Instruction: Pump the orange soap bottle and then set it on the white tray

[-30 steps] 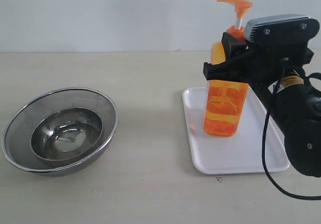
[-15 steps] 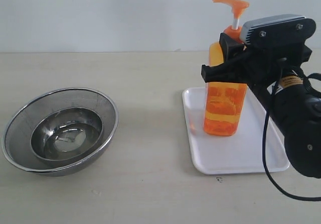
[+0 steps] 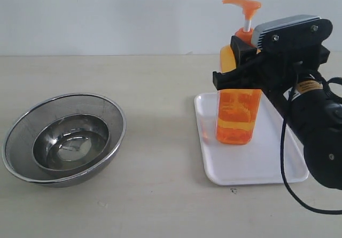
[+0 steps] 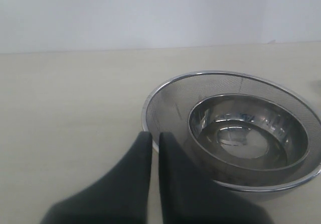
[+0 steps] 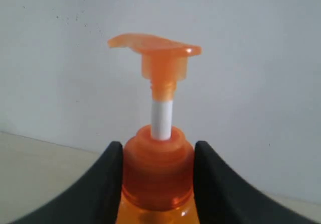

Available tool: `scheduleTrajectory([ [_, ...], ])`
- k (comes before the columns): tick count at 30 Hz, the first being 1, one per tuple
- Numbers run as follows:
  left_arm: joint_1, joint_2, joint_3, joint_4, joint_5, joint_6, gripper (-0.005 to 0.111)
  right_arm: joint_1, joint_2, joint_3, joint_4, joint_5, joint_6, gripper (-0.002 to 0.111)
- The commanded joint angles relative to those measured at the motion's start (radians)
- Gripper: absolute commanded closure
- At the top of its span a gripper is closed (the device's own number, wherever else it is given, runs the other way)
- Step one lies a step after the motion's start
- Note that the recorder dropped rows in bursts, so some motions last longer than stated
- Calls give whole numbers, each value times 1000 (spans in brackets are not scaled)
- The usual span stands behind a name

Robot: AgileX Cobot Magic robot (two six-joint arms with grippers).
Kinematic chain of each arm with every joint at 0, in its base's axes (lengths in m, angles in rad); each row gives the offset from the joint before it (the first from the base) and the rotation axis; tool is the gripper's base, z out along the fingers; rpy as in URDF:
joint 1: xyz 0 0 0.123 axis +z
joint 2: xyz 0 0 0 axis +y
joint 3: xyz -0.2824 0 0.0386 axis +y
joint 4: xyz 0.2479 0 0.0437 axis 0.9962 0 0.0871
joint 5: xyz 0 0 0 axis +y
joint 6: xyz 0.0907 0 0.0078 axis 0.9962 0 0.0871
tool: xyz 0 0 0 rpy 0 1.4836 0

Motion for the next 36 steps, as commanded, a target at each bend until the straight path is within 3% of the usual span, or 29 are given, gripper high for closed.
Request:
scheduleTrajectory([
  [1, 3, -3, 3, -5, 0, 3, 102, 1, -61, -4, -12, 2, -32, 108],
  [10, 3, -3, 3, -5, 0, 3, 102, 1, -130, -2, -12, 98, -81, 108],
  [19, 3, -3, 3, -5, 0, 3, 102, 1, -130, 83, 13, 17, -82, 108],
  [24, 3, -3, 3, -5, 0, 3, 102, 1, -130, 88, 14, 96, -138, 107],
  [27, 3, -3, 3, -5, 0, 3, 102, 1, -130, 88, 16, 112, -129, 94],
  [32, 3, -3, 3, -5, 0, 3, 102, 1, -130, 88, 16, 132, -89, 46],
  [36, 3, -3, 3, -5, 0, 3, 102, 1, -130, 88, 29, 160, -94, 44],
])
